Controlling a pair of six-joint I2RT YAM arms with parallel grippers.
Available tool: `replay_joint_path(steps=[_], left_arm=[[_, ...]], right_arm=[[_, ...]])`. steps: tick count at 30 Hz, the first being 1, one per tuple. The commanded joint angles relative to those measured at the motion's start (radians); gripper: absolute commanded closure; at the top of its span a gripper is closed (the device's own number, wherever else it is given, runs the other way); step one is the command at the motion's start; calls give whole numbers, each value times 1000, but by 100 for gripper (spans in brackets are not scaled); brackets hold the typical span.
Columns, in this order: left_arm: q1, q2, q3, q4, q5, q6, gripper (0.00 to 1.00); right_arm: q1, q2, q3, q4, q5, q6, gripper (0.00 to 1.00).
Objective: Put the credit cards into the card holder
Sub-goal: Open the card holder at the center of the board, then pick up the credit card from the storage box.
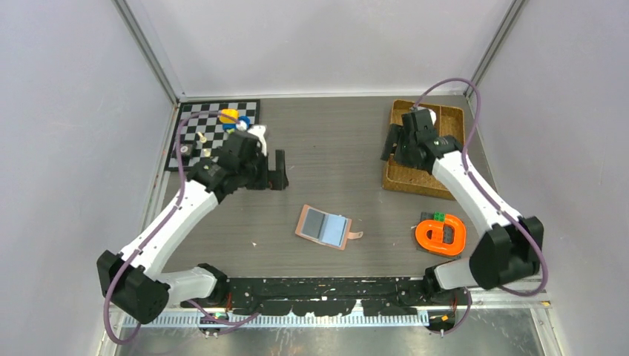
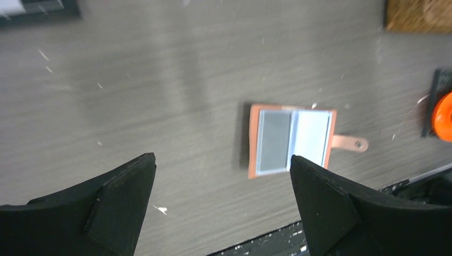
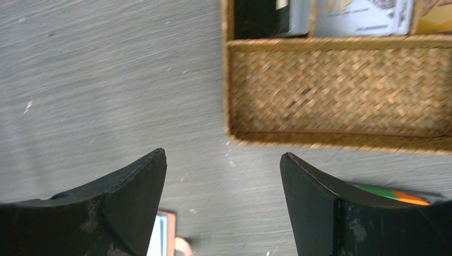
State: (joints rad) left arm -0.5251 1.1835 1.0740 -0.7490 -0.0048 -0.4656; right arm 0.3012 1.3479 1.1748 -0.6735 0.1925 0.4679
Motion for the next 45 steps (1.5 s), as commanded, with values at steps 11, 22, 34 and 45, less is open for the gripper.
replay_joint_path(steps=[11,22,34,45], left_arm=[[281,152,189,32,167,225,0],[283,180,175,30,165,232,0],[283,170,172,29,155,242,0],[282,160,169,29,154,245,0]], right_arm=[[-194,392,349,-120,-56,-178,21],[-251,575,500,-130,-125,-229,23],[-261,733,635,-184,-77,-259,26],[-269,731,627,-213,-18,-261,40]])
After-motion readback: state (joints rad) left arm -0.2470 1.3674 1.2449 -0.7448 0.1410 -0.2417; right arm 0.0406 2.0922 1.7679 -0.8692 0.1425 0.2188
